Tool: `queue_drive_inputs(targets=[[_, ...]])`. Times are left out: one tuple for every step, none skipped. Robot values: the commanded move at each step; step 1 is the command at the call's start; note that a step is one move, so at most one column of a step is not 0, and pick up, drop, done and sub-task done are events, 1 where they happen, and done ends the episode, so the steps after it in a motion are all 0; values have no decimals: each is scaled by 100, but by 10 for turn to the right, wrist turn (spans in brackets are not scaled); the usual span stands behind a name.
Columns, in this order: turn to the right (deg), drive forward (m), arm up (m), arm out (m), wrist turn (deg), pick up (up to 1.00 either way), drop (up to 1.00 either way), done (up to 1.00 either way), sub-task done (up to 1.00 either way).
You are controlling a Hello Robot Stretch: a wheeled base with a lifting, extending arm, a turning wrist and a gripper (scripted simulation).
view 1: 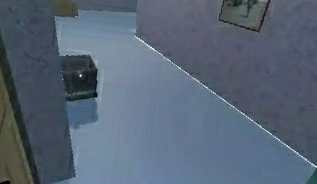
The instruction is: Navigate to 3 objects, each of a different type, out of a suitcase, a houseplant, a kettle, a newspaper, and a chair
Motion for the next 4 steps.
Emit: queue_drive_inputs(targets=[[450, 0, 0, 0, 0, 0, 0, 0, 0], [450, 0, 0, 0, 0, 0, 0, 0, 0], [150, 0, 0, 0, 0, 0, 0, 0, 0], [0, 20, 0, 0, 0, 0, 0, 0, 0]])
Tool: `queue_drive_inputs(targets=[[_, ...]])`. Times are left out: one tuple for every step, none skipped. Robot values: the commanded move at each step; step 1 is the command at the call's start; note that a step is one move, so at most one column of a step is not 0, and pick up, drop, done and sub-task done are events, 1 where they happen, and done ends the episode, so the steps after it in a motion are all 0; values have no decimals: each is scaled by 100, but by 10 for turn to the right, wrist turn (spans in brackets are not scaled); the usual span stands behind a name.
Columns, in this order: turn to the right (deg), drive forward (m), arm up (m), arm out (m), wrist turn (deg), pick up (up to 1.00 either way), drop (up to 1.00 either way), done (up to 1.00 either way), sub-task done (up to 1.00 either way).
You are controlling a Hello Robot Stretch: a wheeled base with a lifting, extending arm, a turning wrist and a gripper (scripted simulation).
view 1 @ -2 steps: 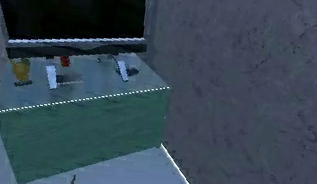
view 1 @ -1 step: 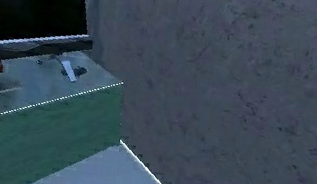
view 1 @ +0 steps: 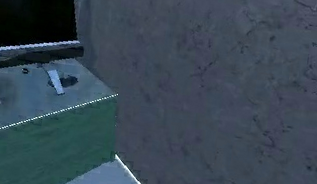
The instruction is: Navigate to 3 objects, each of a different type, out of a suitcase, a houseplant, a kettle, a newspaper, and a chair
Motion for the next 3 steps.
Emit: queue_drive_inputs(targets=[[-450, 0, 0, 0, 0, 0, 0, 0, 0], [-390, 0, 0, 0, 0, 0, 0, 0, 0], [0, 35, 0, 0, 0, 0, 0, 0, 0]])
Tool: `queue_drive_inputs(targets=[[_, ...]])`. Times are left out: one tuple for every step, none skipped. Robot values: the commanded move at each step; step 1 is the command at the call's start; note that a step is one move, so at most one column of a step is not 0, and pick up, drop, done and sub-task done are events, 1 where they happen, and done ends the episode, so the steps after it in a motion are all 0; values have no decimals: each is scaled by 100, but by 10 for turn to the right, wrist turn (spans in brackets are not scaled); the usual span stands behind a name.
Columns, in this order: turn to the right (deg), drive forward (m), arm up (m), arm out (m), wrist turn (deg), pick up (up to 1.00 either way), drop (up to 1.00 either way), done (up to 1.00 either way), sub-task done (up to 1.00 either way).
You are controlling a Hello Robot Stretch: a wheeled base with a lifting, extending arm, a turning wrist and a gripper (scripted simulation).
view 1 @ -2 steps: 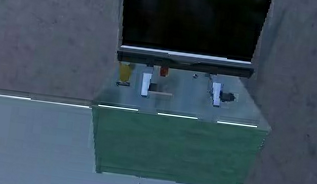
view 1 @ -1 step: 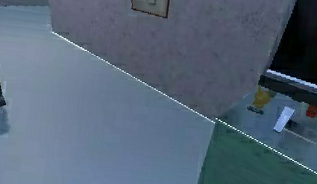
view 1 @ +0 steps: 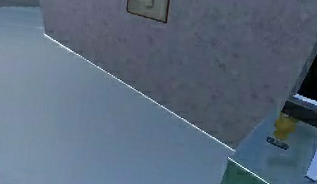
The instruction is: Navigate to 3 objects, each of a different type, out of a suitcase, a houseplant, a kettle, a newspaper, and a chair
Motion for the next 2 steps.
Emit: queue_drive_inputs(targets=[[-150, 0, 0, 0, 0, 0, 0, 0, 0], [0, 60, 0, 0, 0, 0, 0, 0, 0]])
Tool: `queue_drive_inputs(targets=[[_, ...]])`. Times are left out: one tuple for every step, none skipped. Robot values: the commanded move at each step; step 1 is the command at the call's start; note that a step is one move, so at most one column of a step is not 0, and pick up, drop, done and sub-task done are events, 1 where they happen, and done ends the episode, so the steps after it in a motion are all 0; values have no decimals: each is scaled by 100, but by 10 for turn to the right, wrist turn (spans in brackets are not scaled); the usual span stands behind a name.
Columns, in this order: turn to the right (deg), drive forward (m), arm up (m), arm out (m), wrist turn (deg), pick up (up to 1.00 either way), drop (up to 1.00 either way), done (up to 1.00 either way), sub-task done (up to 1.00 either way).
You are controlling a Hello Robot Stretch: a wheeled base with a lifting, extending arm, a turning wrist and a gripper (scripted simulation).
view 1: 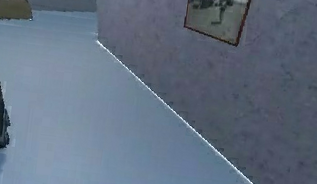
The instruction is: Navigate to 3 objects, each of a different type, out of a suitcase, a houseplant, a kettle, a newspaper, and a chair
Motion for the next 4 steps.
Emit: queue_drive_inputs(targets=[[-90, 0, 0, 0, 0, 0, 0, 0, 0], [0, 35, 0, 0, 0, 0, 0, 0, 0], [450, 0, 0, 0, 0, 0, 0, 0, 0], [150, 0, 0, 0, 0, 0, 0, 0, 0]])
